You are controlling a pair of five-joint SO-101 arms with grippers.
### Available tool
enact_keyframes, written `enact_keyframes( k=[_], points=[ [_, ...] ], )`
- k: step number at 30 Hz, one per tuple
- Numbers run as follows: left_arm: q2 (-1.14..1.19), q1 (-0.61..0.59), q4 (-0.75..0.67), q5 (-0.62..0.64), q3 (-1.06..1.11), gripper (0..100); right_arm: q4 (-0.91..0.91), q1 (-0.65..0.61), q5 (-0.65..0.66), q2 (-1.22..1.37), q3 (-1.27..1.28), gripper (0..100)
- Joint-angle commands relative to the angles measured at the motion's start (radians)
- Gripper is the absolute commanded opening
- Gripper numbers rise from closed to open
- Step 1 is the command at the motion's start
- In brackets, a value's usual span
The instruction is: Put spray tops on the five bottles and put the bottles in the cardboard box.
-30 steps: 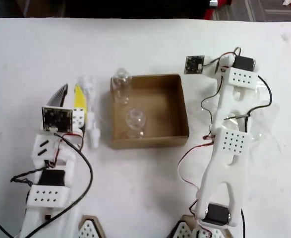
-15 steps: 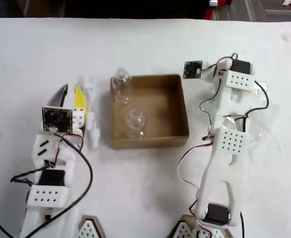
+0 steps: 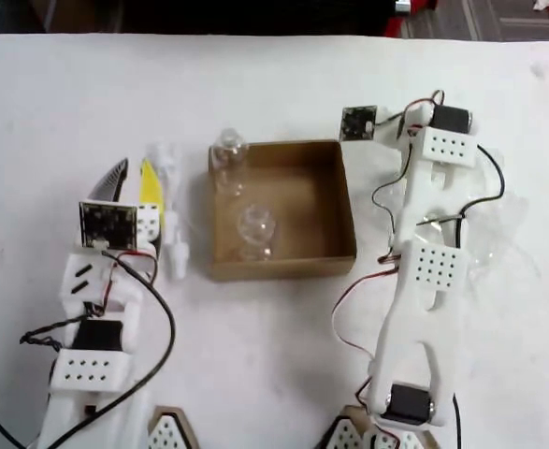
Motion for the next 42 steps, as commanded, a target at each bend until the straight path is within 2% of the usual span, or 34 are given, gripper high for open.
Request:
enact_keyframes(
  k=[1,3,5,11,29,34,42],
  points=[
    [0.002,-0.002,-0.032,-0.009,-0.017,8,0.077,-0.008,-0.044,-0.104,-0.052,12.3],
    [0.002,-0.002,-0.032,-0.009,-0.017,8,0.102,-0.008,-0.041,-0.113,-0.052,19.0],
    [0.002,-0.002,-0.032,-0.009,-0.017,8,0.107,-0.007,-0.041,-0.114,-0.052,21.2],
    [0.002,-0.002,-0.032,-0.009,-0.017,8,0.11,0.001,0.005,-0.107,-0.048,19.8],
    [0.002,-0.002,-0.032,-0.009,-0.017,8,0.091,0.018,0.008,-0.093,-0.046,19.5],
    [0.002,-0.002,-0.032,-0.009,-0.017,8,0.09,0.015,0.009,-0.059,-0.051,12.9],
    [0.002,-0.002,-0.032,-0.009,-0.017,8,0.07,0.007,0.006,-0.061,-0.052,12.1]
  ],
)
